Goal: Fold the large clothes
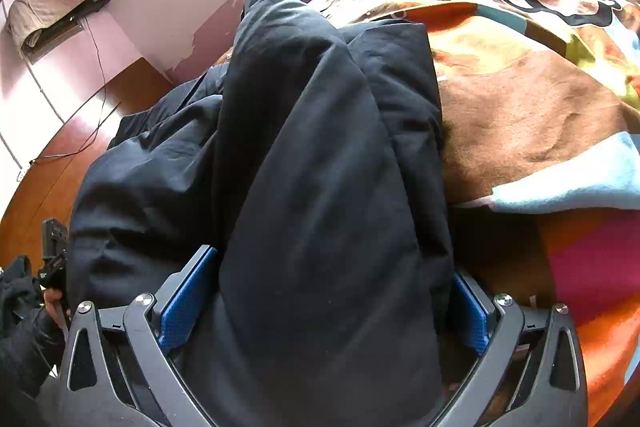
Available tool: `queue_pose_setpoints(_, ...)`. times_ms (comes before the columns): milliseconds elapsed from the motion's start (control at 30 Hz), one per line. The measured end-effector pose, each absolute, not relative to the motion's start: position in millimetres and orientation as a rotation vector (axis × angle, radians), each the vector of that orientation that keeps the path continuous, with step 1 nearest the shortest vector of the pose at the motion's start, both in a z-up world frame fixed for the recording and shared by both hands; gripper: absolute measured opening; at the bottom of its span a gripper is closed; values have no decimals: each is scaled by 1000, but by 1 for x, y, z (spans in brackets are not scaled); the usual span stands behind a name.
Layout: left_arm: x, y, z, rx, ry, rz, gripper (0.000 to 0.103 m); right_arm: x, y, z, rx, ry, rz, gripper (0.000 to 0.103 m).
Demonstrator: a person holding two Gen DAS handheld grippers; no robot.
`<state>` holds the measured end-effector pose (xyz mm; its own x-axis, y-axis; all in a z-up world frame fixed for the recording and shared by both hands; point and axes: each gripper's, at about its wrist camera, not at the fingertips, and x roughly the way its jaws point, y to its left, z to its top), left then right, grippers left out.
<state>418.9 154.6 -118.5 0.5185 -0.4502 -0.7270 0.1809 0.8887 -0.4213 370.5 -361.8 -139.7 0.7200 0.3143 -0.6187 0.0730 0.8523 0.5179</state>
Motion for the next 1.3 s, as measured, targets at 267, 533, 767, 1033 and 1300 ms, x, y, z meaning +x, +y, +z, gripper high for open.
queue_pose_setpoints(267,422,155,-118,-282,973,-421,103,369,-364,-144,556,761,148,102)
queue_pose_setpoints(533,429,155,-119,-285,998,-439,103,368,-366,-142,579,760,160,102)
queue_pose_setpoints(767,421,146,-112,-301,1013,-447,79,365,-370,-141,712,855,208,102)
queue_pose_setpoints(1033,399,117,-78,-170,1004,-344,27,348,-353,-116,665,844,190,36)
queue_pose_setpoints(1300,375,80,0,-132,885,-337,16,337,-347,-36,555,710,292,16)
